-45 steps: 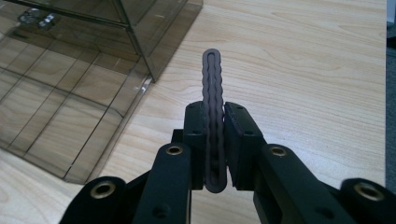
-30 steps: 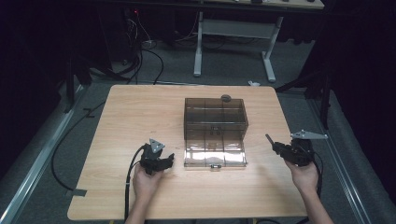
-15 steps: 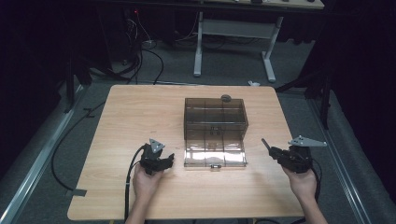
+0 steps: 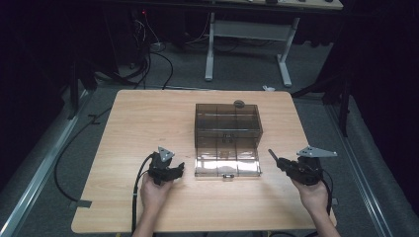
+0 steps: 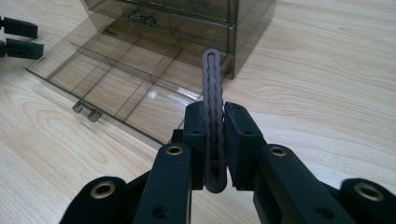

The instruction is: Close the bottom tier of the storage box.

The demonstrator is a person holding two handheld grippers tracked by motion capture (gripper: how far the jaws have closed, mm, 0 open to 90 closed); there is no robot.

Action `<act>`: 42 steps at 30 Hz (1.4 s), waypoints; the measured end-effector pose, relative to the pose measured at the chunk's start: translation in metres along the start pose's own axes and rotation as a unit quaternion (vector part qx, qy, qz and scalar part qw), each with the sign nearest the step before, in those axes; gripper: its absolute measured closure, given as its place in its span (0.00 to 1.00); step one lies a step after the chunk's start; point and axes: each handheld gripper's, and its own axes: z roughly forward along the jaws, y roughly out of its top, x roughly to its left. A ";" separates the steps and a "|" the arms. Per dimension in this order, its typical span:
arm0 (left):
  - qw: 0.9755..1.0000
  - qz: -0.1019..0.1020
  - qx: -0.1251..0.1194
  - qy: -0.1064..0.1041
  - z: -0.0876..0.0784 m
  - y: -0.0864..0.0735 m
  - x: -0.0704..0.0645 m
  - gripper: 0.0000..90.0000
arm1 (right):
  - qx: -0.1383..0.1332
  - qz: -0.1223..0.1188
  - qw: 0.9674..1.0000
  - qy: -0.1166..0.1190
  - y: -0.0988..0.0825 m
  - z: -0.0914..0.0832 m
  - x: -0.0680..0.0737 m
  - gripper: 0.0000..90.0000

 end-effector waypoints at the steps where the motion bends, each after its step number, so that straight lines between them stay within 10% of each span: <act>1: 1.000 0.000 0.000 0.000 0.000 0.000 0.000 0.36 | 0.000 0.000 1.000 0.000 0.000 0.000 0.000 0.88; 42: 1.000 -0.001 0.000 0.000 0.000 0.000 0.000 0.36 | 0.029 -0.035 0.998 0.040 0.020 0.037 0.022 0.88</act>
